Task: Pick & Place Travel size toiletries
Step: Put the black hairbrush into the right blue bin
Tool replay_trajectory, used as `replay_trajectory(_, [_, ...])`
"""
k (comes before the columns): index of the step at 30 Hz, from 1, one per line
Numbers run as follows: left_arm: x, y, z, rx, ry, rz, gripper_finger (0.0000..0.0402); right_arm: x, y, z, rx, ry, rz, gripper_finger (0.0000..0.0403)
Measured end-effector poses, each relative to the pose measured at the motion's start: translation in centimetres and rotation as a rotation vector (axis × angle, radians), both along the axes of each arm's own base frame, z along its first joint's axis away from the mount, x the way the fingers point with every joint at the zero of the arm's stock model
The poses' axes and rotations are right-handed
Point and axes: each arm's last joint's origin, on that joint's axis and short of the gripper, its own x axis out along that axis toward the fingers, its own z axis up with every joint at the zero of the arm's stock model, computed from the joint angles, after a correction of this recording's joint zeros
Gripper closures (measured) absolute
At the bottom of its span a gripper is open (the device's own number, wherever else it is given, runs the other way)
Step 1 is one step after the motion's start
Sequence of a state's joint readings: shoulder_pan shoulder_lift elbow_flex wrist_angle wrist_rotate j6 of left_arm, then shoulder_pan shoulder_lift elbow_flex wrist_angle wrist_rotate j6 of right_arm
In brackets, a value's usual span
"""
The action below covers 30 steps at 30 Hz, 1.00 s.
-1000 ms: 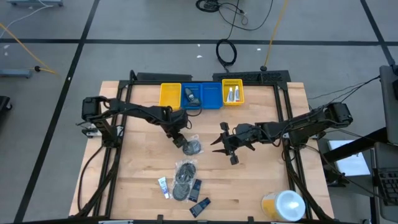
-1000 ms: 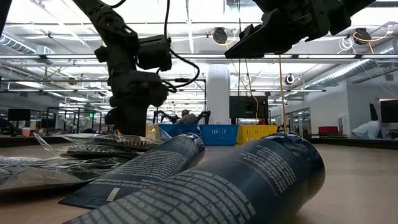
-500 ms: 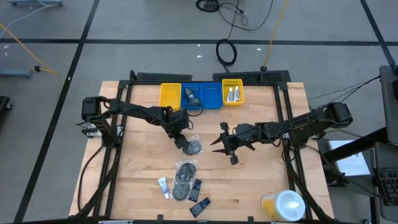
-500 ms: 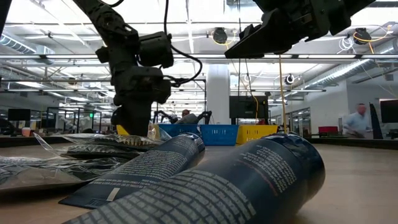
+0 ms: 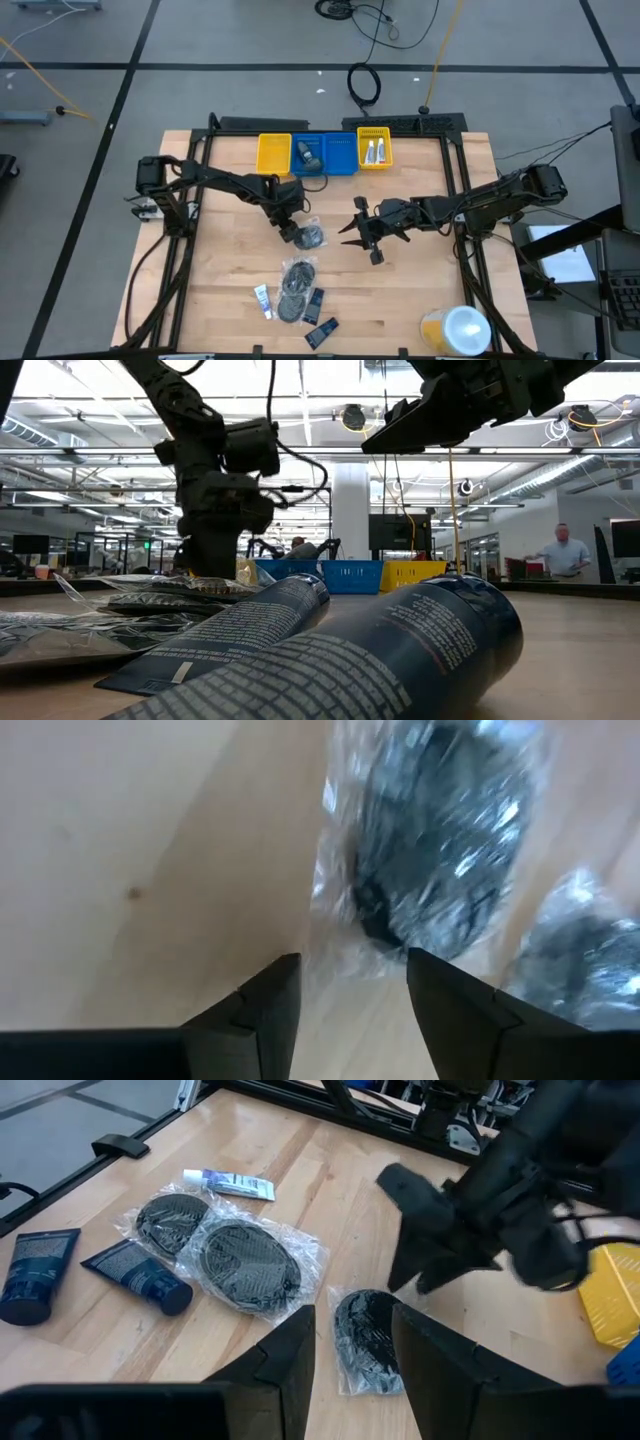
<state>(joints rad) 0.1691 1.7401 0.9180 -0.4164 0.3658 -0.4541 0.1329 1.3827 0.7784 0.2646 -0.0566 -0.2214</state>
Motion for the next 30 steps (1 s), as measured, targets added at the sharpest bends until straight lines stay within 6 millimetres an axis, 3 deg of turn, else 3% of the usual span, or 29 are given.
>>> replay_trajectory(8, [1.3,0.1,-2.1,-0.103,-0.051,-0.051,0.0238,0.0,0.0,0.0,0.001,-0.001,0.000,0.0273])
replay_trajectory(15, [1.4,0.0,-2.1,-0.142,-0.096,-0.115,0.0386,0.0,0.0,0.0,0.000,0.000,0.000,0.0273])
replay_trajectory(24, [1.3,0.1,-1.5,-0.107,-0.114,-0.114,0.0400,0.0,0.0,0.0,-0.001,0.001,-0.002,0.0273])
replay_trajectory(30, [0.8,0.1,1.7,0.020,-0.189,-0.082,0.0401,0.0,0.0,-0.1,0.022,0.010,-0.013,0.0273])
